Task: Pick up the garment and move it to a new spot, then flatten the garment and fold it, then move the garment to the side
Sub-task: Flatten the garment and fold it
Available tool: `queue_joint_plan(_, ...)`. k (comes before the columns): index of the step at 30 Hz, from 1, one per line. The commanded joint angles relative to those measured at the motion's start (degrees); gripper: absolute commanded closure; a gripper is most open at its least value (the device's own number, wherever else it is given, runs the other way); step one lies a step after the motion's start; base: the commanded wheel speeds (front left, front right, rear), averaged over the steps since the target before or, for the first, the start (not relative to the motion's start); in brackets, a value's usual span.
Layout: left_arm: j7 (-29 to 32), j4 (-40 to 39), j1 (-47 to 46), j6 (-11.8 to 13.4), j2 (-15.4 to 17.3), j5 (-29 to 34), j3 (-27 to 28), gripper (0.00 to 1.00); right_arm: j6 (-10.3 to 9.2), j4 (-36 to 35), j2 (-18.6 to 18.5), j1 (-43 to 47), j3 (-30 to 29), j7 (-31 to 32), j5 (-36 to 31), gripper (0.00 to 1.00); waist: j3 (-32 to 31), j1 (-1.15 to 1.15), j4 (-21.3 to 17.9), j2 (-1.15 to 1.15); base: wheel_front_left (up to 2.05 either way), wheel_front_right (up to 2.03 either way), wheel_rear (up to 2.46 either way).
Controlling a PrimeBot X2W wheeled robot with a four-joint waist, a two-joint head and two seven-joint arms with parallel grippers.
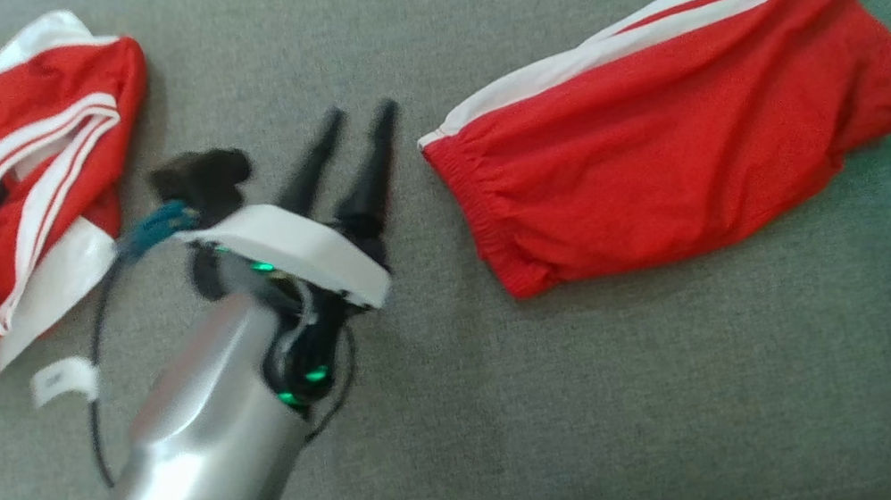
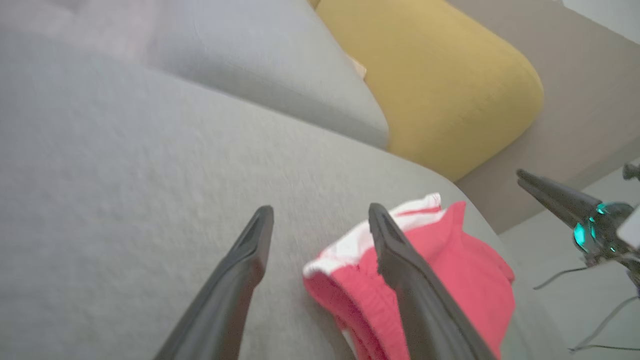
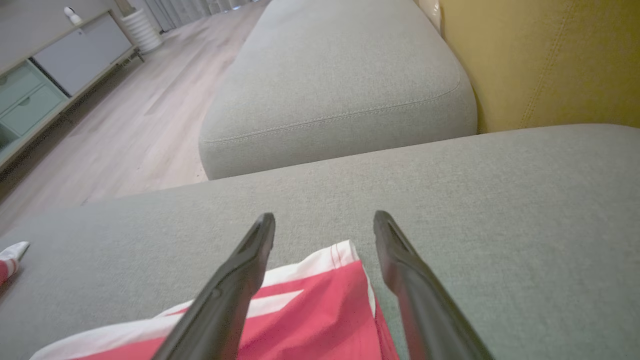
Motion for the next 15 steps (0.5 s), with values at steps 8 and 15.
queue_joint_plan(8, -0.7, -19.2, 18.7, 9.7, 0.4, 26.4, 18.1, 0.00, 0.43, -7.4, 0.5, 16.7, 0.7, -8.6, -2.4, 0.00, -4.9, 0.00, 0.0, 0.00, 0.00, 0.00, 0.00)
queue_joint_plan(15, -0.7, -28.5, 29.4, 10.0, -3.0, 36.3, 21.8, 0.00, 0.43, 0.4, 1.5, 14.6, -7.2, -11.0, -12.9, 0.00, -3.8, 0.00, 4.1, 0.00, 0.00, 0.00, 0.00)
